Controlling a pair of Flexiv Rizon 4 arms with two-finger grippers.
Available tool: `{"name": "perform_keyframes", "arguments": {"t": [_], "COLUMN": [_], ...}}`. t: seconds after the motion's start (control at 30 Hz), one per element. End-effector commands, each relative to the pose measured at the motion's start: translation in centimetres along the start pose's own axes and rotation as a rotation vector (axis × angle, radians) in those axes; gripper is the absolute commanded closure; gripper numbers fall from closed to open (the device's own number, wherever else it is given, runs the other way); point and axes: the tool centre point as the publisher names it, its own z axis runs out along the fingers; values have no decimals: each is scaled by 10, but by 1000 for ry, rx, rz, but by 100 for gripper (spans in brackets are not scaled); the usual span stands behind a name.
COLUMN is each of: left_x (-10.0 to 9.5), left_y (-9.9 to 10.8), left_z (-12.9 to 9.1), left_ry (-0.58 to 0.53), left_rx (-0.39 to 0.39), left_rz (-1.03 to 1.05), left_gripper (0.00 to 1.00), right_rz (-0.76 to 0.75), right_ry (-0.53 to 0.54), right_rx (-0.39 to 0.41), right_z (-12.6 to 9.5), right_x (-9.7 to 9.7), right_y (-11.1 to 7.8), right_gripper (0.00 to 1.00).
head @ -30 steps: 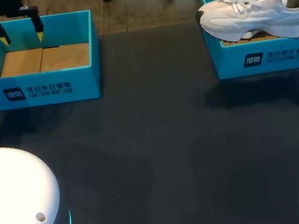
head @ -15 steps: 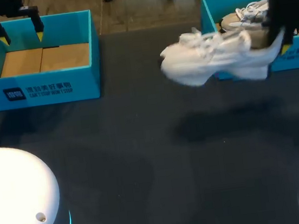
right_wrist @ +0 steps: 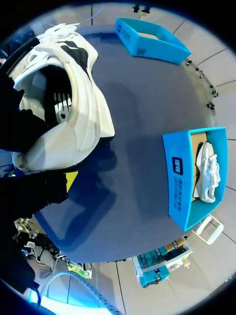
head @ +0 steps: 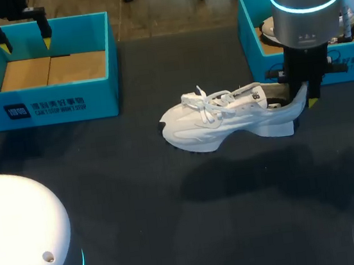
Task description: Take the shoe out of the shoebox, open the shoe tongue, remove and reinsert the insole, then place the shoe into the shoebox
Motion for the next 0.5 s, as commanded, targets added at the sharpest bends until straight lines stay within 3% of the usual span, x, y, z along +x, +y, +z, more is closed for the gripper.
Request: {"name": "perform_keyframes", "arguments": {"t": [0.03,0.2,0.5], "left_x": [0,0,0], "left_y": [0,0,0], "left_z": [0,0,0], "left_ry": [0,0,0], "left_rx": [0,0,0], "left_rz": [0,0,0], "left_gripper": [0,0,0], "right_rz": [-1,-1,-23], "right_ry": [3,3,-19], "right_rx": [6,6,5], "right_z": [-1,-1,39], "right_x": [0,0,79], "right_y": [3,3,-56], "right_gripper": [100,100,100]}}
